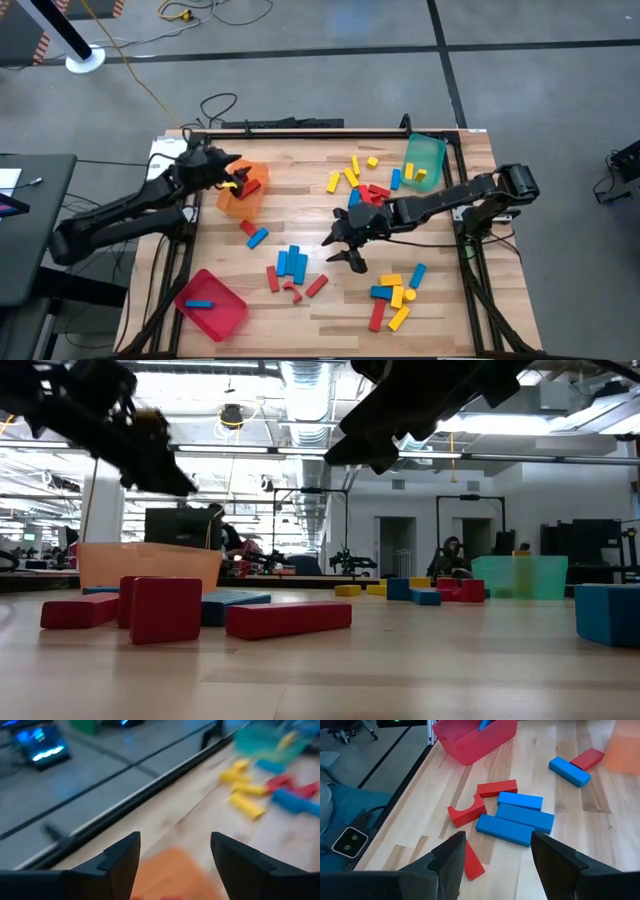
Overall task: Sort blocks
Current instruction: Put the blue wooden block into the red bin
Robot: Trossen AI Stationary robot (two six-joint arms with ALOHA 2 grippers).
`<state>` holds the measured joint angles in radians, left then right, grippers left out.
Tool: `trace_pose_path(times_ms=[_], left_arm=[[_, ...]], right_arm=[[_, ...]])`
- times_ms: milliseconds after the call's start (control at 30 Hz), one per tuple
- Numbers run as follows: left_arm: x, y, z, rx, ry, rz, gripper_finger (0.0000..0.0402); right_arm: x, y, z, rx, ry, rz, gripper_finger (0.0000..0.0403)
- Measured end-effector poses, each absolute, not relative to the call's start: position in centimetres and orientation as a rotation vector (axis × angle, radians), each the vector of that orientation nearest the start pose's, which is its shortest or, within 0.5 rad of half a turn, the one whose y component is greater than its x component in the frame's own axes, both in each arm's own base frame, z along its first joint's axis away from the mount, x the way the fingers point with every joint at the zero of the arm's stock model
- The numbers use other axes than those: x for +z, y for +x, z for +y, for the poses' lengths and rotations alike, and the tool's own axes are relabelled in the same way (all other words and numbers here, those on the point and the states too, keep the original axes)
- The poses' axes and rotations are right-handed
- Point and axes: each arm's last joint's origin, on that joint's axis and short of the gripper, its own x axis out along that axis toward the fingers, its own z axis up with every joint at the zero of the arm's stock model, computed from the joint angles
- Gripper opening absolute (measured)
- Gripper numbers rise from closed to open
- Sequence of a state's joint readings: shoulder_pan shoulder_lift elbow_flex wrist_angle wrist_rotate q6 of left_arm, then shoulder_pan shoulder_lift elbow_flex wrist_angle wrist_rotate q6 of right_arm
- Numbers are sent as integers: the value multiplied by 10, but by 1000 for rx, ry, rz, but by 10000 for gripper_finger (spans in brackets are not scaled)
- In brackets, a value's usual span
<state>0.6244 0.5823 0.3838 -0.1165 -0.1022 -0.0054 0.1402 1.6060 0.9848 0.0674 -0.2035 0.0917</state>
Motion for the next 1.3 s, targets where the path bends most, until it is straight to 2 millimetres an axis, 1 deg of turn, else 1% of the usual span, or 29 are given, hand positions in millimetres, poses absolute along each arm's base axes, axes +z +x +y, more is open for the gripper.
trace_pose_path(times_ms=[133, 233, 333, 433, 767, 933, 1033, 1133, 1300], left_arm=[[250, 115, 72, 579, -76, 204, 238], [264, 116, 59, 438, -51, 148, 238], [272, 119, 46, 292, -34, 119, 238], [275, 123, 33, 178, -22, 112, 238], [271, 144, -13, -176, 59, 126, 238], [262, 160, -35, -286, 93, 173, 238], [252, 171, -45, -302, 107, 228, 238], [243, 181, -55, -318, 107, 272, 238], [231, 192, -66, -344, 87, 317, 238]], right_arm=[[223, 341, 53, 309, 92, 568, 238], [223, 341, 54, 318, 79, 567, 238], [223, 340, 59, 341, 51, 565, 238], [223, 339, 63, 360, 26, 562, 238], [221, 335, 76, 403, -8, 585, 238], [214, 337, 87, 438, -37, 580, 238], [202, 344, 95, 465, -74, 563, 238], [186, 352, 99, 479, -108, 552, 238], [161, 367, 94, 472, -156, 532, 238]])
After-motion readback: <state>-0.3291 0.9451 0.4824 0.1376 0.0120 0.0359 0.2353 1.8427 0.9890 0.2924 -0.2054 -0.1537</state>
